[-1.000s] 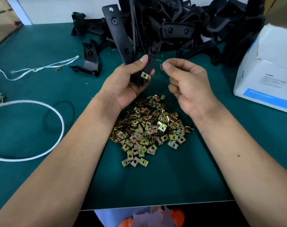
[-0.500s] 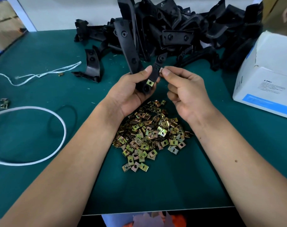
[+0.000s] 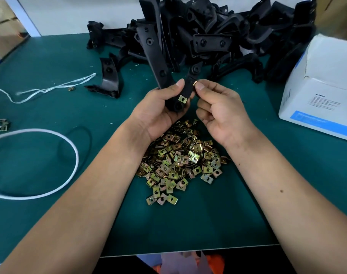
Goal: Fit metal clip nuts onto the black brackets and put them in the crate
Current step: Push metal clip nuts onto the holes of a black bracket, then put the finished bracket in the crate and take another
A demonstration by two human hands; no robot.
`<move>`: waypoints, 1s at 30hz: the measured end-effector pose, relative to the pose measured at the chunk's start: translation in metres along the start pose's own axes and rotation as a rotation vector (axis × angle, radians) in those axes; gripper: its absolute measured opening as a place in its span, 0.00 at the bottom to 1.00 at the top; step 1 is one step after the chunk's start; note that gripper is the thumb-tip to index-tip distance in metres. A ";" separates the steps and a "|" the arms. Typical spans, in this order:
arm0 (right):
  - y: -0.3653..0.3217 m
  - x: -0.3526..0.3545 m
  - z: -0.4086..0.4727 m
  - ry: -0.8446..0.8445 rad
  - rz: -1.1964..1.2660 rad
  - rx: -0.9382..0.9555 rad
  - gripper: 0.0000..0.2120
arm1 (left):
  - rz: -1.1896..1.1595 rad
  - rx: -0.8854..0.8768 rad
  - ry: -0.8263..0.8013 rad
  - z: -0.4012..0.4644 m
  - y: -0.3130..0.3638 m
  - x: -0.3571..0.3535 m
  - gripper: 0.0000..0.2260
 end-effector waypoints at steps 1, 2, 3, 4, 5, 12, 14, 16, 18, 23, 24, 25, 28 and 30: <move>-0.001 0.001 0.000 0.007 -0.014 0.005 0.04 | 0.010 0.002 0.002 0.000 0.000 0.000 0.04; -0.001 0.001 0.000 0.013 -0.025 0.008 0.04 | 0.010 0.004 0.002 0.000 0.000 0.000 0.04; -0.001 0.001 -0.001 0.017 -0.035 0.011 0.05 | 0.004 0.004 0.002 0.000 0.000 0.000 0.04; -0.001 0.002 -0.001 0.023 -0.042 0.012 0.05 | -0.001 0.003 0.000 0.000 0.001 0.000 0.04; -0.002 0.002 -0.002 0.027 -0.046 0.013 0.05 | -0.002 0.003 0.000 -0.001 0.002 0.000 0.04; -0.007 0.006 -0.001 0.047 -0.012 0.056 0.12 | 0.061 0.056 -0.004 -0.004 0.006 -0.002 0.04; -0.008 0.005 -0.002 0.017 -0.028 0.074 0.13 | 0.114 0.059 -0.016 -0.006 0.005 -0.005 0.04; -0.009 0.004 -0.002 0.010 -0.036 0.089 0.13 | 0.140 0.063 -0.026 -0.007 0.005 -0.007 0.05; -0.008 0.003 -0.001 0.019 -0.049 0.107 0.12 | 0.155 0.040 -0.025 -0.005 0.007 -0.008 0.05; -0.013 0.006 -0.001 0.045 -0.403 0.272 0.12 | 0.252 -0.092 0.037 -0.002 0.017 0.004 0.04; -0.017 0.006 -0.002 0.019 -0.511 0.338 0.12 | 0.249 -0.109 0.060 -0.001 0.020 0.008 0.03; -0.020 0.005 -0.004 -0.010 -0.631 0.402 0.11 | 0.221 -0.110 0.088 0.000 0.021 0.012 0.01; -0.026 0.007 -0.008 -0.025 -0.875 0.514 0.10 | 0.127 -0.069 0.131 0.002 0.020 0.018 0.03; -0.031 0.009 -0.007 0.025 -0.939 0.585 0.10 | 0.140 -0.049 0.132 0.002 0.017 0.017 0.03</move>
Point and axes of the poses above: each hand's wrist, its own z-axis towards the middle knuckle, its own x-axis out of the back of the hand, y = z × x, the point moved 5 cm from there along z, towards the middle knuckle, and after that the axes turned 4 degrees about y, right-handed, at the moved point
